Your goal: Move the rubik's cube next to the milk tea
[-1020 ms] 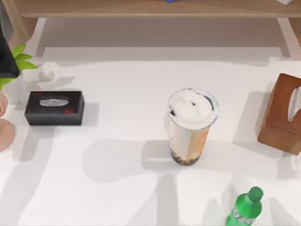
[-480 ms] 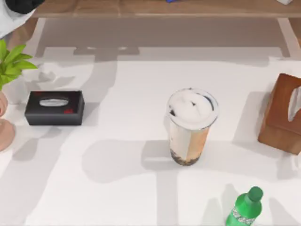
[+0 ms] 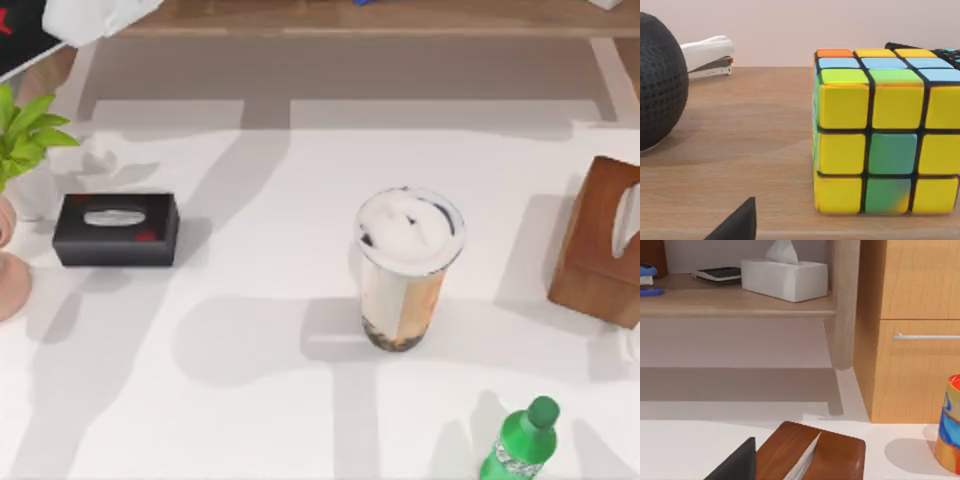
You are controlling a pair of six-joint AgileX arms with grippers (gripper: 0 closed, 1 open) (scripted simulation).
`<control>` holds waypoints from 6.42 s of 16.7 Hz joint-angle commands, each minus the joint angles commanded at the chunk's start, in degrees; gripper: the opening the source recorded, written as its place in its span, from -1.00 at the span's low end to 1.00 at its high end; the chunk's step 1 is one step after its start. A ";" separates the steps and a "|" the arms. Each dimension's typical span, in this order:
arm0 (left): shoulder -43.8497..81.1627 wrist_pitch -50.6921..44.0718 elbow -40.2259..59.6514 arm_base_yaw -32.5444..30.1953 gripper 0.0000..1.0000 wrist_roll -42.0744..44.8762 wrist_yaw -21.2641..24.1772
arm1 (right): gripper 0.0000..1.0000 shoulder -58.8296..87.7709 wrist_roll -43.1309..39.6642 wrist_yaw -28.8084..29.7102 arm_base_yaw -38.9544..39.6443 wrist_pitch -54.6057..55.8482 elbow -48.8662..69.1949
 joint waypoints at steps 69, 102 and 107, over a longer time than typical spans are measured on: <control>1.44 -61.02 1.58 -0.07 -1.00 -18.81 25.21 | 1.00 0.00 0.00 0.00 0.00 0.00 0.00; 8.74 -68.95 -11.87 -0.71 -1.00 -31.31 29.34 | 1.00 0.00 0.00 0.00 0.00 0.00 0.00; 9.81 -67.72 -12.71 -0.45 -1.00 -31.27 29.32 | 1.00 0.00 0.00 0.00 0.00 0.00 0.00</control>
